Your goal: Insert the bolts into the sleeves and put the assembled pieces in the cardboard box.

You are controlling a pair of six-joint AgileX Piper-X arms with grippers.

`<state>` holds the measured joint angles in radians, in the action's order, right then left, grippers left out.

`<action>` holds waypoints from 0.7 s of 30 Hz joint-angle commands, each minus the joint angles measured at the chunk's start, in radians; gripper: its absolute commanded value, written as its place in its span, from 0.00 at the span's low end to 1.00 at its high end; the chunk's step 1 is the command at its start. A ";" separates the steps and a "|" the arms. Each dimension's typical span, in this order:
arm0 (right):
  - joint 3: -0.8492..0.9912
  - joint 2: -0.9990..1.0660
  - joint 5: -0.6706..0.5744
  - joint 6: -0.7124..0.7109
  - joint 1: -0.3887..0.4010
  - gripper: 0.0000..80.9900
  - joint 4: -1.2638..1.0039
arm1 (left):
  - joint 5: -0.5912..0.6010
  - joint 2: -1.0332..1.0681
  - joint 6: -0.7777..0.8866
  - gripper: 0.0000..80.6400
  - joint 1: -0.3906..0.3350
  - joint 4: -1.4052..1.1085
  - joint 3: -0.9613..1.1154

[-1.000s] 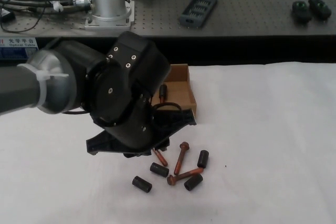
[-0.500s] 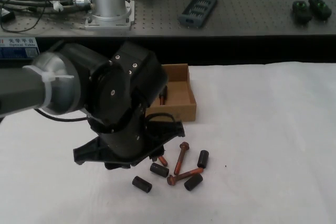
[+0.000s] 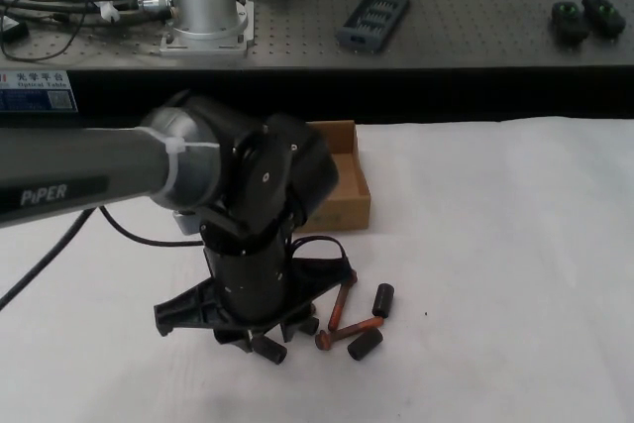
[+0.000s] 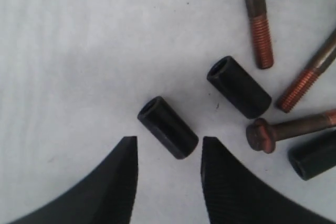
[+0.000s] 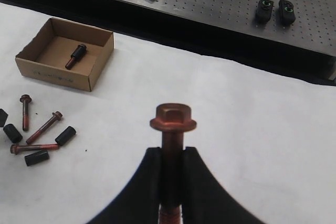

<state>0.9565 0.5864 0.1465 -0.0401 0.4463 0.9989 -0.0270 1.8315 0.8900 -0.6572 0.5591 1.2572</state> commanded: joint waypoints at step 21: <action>0.003 -0.006 0.002 0.001 -0.005 0.05 -0.010 | -0.013 0.090 0.033 0.34 0.005 0.025 0.010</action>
<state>0.9565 0.5864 0.1465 -0.0401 0.4463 0.9989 -0.0236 1.8952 0.9164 -0.6572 0.5677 1.2676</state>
